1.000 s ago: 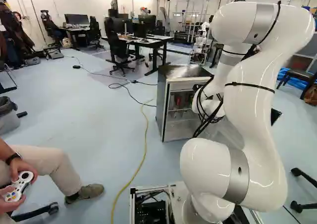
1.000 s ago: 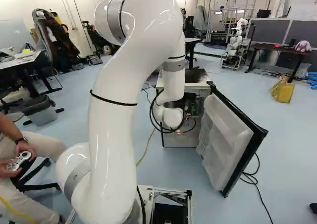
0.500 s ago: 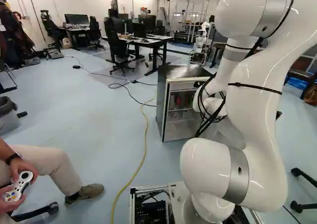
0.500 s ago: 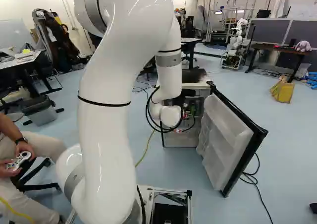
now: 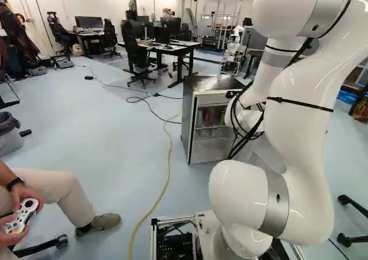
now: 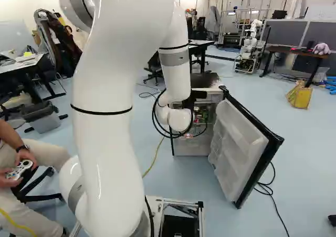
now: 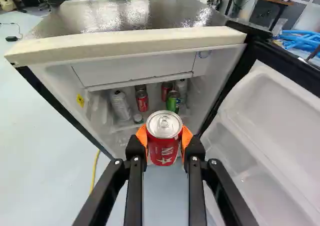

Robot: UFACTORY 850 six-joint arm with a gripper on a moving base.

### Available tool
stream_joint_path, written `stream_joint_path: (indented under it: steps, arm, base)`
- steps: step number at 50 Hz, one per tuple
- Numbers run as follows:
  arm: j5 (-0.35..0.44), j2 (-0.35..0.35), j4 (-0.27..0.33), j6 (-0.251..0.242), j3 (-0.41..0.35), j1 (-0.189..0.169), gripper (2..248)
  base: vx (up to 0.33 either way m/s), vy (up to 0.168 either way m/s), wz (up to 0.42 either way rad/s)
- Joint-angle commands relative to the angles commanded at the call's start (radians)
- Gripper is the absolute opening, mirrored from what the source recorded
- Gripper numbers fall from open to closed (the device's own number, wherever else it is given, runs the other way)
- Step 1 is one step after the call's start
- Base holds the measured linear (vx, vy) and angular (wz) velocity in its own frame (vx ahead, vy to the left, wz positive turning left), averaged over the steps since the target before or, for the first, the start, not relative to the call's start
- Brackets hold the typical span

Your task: Grab a drink from the fridge

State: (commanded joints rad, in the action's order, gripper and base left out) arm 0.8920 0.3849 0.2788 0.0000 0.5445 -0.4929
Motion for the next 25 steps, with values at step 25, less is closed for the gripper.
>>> stream_joint_path:
  steps: [25]
  arm:
    - [-0.094, -0.078, 0.000, 0.000, -0.021, 0.002, 86]
  base:
    - [0.000, 0.000, 0.000]
